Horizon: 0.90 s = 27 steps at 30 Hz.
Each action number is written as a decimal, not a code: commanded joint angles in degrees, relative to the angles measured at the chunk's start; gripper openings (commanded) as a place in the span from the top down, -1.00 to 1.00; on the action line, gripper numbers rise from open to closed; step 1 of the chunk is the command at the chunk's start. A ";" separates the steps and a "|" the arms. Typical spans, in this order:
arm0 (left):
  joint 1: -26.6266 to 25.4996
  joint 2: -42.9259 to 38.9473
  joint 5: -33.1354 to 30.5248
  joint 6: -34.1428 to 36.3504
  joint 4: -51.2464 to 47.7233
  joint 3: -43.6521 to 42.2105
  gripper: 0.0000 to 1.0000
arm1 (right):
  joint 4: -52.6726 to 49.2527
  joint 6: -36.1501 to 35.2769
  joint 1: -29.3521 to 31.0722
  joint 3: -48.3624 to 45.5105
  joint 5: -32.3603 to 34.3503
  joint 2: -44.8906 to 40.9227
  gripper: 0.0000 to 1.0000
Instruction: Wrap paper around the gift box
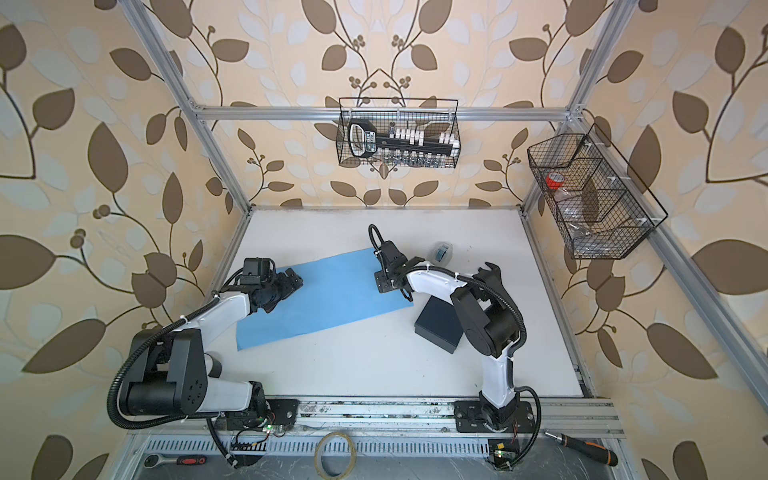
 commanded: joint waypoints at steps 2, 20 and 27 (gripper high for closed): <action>0.40 2.07 -1.72 0.83 0.42 2.55 -0.96 | -3.05 -0.51 -1.16 1.55 -0.47 3.26 -0.56; 0.55 0.14 6.06 0.40 2.10 -0.78 -0.94 | -1.42 0.64 -4.05 -13.58 -2.31 -1.94 0.49; -0.74 -1.27 11.95 -0.67 3.80 -2.45 -0.92 | 0.25 1.59 -6.50 -21.68 1.07 -9.55 0.61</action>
